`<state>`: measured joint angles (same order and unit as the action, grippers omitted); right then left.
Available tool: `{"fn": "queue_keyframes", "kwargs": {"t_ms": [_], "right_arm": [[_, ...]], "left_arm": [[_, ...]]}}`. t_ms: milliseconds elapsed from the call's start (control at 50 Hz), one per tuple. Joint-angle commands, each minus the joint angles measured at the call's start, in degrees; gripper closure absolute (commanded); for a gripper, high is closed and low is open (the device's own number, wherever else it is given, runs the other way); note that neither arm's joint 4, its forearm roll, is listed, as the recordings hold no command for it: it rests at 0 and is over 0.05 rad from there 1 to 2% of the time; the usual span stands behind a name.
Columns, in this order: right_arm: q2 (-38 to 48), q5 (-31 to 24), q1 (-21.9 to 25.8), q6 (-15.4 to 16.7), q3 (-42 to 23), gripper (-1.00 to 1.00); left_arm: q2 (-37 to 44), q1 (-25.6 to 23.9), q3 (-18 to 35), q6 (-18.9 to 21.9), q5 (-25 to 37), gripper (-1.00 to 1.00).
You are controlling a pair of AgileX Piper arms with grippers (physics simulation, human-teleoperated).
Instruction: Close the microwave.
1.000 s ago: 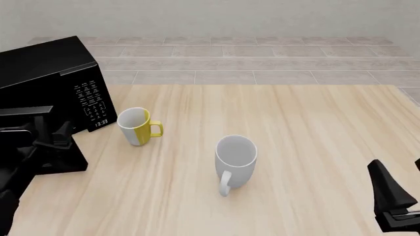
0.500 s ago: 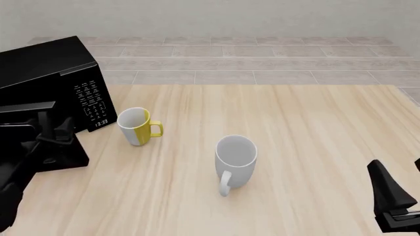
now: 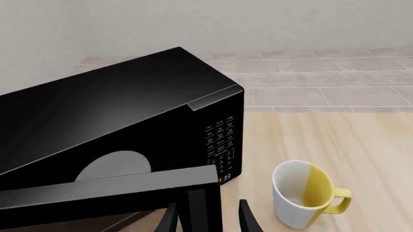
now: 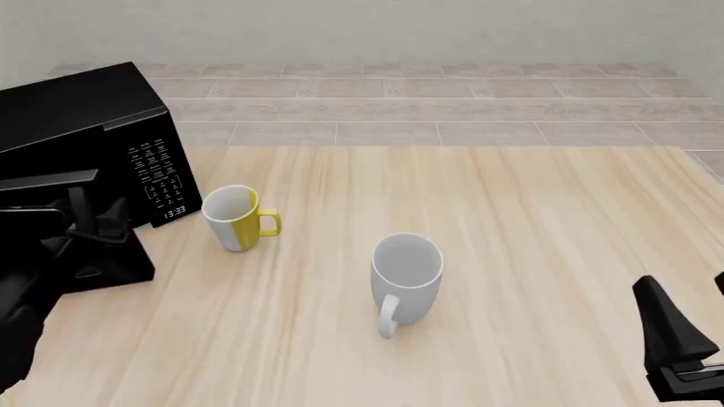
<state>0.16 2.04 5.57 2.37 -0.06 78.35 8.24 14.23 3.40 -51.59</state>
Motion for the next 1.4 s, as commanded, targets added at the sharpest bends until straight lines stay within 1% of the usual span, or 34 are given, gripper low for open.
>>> {"fn": "queue_keyframes", "kwargs": {"t_ms": [20,260,500,660,900,980,1180,1400], "right_arm": [[0.08,0.11,0.17,0.2,-0.03,-1.0],[1.1,0.8,0.03,0.12,0.05,-1.0],[2.31,1.78,0.01,0.11,0.05,-1.0],[2.76,2.16,-0.16,0.19,0.05,-1.0],[4.61,3.77,-0.03,0.03,0.02,-1.0],[5.48,4.68,0.13,0.03,0.02,-1.0],[5.43,4.56,0.18,0.05,0.03,-1.0],[9.06,7.99,0.54,0.03,0.04,-1.0]], "left_arm": [[3.95,0.15,3.26,0.94,0.53,-1.0],[7.39,0.95,4.62,0.7,-0.84,-1.0],[9.74,1.67,6.36,0.42,-0.94,-1.0],[10.32,1.81,6.95,0.28,-0.82,-1.0],[11.44,2.04,7.33,0.24,-1.29,-1.0],[11.31,2.06,7.8,0.27,-0.6,-1.0],[11.83,2.17,8.25,0.19,-0.56,-1.0],[11.76,2.87,8.93,0.38,0.34,-1.0]]}}
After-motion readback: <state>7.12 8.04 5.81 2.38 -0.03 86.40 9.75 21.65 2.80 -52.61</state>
